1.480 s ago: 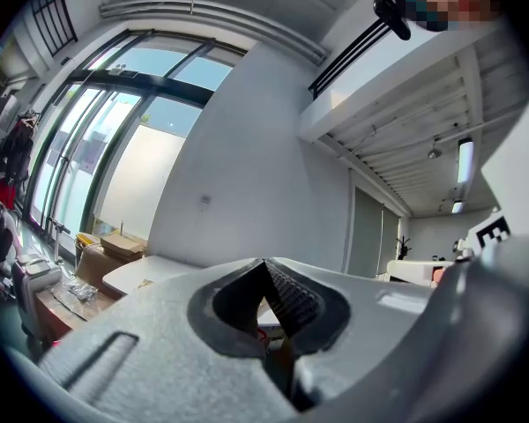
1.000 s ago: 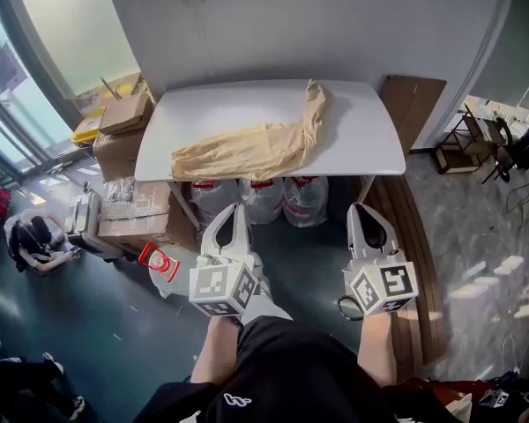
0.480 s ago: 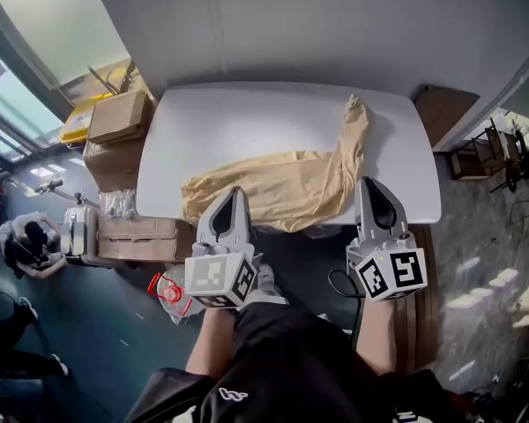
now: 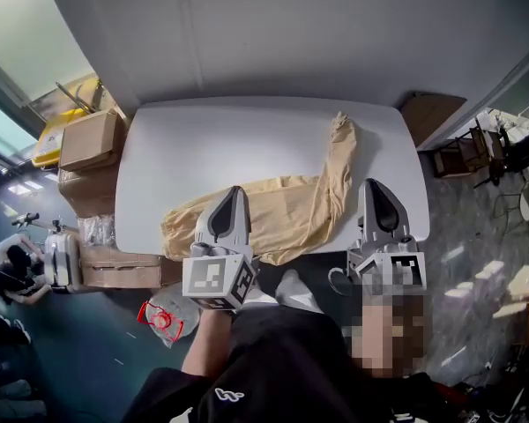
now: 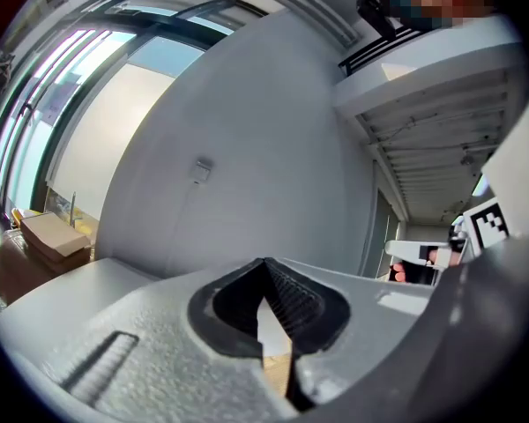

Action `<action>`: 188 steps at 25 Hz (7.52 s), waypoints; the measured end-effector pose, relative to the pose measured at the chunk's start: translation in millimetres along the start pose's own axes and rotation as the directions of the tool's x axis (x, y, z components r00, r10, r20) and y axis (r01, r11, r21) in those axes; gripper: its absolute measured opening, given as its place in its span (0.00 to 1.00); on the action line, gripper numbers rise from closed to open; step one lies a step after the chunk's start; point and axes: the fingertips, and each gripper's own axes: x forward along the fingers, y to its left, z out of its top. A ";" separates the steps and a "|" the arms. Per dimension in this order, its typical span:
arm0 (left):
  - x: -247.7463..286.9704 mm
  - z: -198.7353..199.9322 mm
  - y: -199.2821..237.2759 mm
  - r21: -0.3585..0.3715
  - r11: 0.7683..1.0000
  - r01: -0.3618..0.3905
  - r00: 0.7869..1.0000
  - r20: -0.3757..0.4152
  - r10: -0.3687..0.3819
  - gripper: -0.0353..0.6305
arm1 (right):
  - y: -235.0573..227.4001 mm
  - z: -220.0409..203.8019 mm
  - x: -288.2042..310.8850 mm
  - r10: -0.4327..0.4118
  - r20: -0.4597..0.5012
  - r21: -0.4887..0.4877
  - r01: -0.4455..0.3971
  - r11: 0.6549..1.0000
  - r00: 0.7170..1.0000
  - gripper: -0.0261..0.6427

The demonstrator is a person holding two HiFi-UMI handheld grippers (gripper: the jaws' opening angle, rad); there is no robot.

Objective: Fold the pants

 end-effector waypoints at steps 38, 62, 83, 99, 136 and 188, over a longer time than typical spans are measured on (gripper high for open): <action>152.5 -80.9 -30.6 0.022 0.999 0.033 0.983 -0.180 -0.028 0.06 | -104.9 -140.2 175.0 0.071 -0.322 -0.224 -0.148 0.963 0.944 0.44; 243.6 -192.7 8.4 0.005 0.997 -0.072 0.930 -0.362 0.069 0.06 | -210.8 -335.9 285.0 -0.305 -0.663 -0.450 -0.038 0.892 0.684 0.42; 230.8 -195.3 -12.1 -0.049 0.998 -0.043 0.929 -0.370 0.022 0.06 | -216.9 -311.3 264.9 -0.277 -0.632 -0.390 0.013 0.921 0.723 0.10; 229.1 -202.6 -106.5 -0.034 0.983 0.182 0.895 -0.407 -0.180 0.06 | -282.5 -233.2 150.9 -0.356 -0.491 -0.179 0.308 0.934 0.795 0.10; 170.2 -238.2 -214.4 0.039 0.942 0.332 0.830 -0.488 -0.272 0.06 | -398.2 -379.2 -160.4 -0.405 -0.636 0.323 0.703 0.633 0.657 0.16; 194.9 -240.1 -341.9 -0.015 0.865 0.502 0.771 -0.446 -0.455 0.06 | -397.9 -214.6 -151.7 -0.405 -0.331 0.190 0.481 0.856 0.852 0.34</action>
